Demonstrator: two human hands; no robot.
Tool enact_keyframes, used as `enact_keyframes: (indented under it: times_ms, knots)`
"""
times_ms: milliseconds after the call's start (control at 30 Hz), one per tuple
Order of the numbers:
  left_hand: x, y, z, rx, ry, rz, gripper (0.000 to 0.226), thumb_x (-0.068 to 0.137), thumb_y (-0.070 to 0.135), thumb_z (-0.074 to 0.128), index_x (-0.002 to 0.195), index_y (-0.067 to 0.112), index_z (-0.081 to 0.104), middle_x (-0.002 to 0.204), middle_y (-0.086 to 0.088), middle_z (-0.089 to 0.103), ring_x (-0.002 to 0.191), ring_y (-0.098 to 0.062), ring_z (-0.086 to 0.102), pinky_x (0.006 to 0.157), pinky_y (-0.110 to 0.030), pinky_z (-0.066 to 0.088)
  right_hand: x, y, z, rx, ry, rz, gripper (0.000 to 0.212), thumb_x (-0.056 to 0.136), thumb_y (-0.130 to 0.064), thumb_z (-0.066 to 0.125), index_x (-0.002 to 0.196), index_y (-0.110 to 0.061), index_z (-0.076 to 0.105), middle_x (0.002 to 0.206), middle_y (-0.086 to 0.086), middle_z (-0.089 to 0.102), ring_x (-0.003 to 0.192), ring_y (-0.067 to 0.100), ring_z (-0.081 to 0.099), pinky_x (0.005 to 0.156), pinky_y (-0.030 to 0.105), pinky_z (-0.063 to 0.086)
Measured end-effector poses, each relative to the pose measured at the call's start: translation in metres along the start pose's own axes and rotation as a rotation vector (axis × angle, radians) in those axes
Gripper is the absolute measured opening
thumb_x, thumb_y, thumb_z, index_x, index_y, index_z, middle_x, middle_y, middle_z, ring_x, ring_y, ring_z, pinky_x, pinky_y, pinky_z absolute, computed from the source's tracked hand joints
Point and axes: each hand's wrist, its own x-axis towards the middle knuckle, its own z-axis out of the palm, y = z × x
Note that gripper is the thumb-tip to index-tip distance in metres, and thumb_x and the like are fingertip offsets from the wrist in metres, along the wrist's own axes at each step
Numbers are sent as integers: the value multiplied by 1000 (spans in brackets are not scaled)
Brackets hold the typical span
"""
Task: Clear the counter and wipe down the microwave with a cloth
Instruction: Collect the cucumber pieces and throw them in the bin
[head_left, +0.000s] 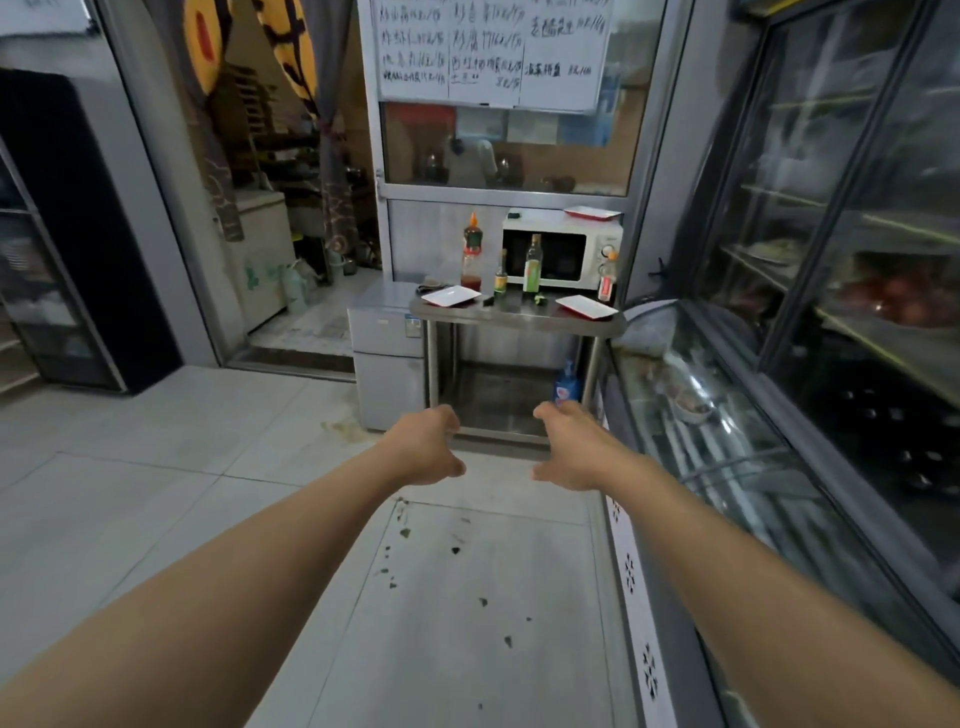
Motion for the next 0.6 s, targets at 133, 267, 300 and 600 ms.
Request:
enact_keyframes:
  times_ms: [133, 267, 300, 600]
  knots:
    - [63, 0, -7, 3, 0, -28, 53, 80, 25, 72, 126, 19, 48, 124, -7, 58, 106, -22, 56, 80, -27, 42, 61, 15, -14, 13, -10, -22, 77, 83, -29, 68, 145, -18, 23, 148, 11, 23, 139, 31, 24, 107, 47, 36]
    - [128, 0, -12, 4, -10, -14, 56, 81, 23, 72, 130, 16, 46, 128, -8, 55, 112, -24, 54, 86, -29, 44, 118, 31, -23, 37, 13, -29, 77, 83, -29, 67, 145, -20, 23, 145, 9, 26, 130, 30, 36, 100, 45, 44]
    - [149, 1, -14, 4, -12, -8, 57, 81, 22, 72, 131, 16, 45, 129, -8, 54, 112, -24, 54, 86, -29, 44, 135, 36, -26, 44, 17, -29, 76, 83, -30, 67, 144, -20, 23, 143, 9, 27, 127, 30, 38, 97, 45, 47]
    - [333, 11, -50, -16, -13, 59, 60, 77, 23, 74, 130, 18, 47, 126, -7, 56, 112, -23, 55, 88, -30, 47, 296, 76, -61, 53, 50, 22, 74, 81, -31, 69, 141, -19, 28, 140, 9, 30, 130, 31, 35, 104, 45, 39]
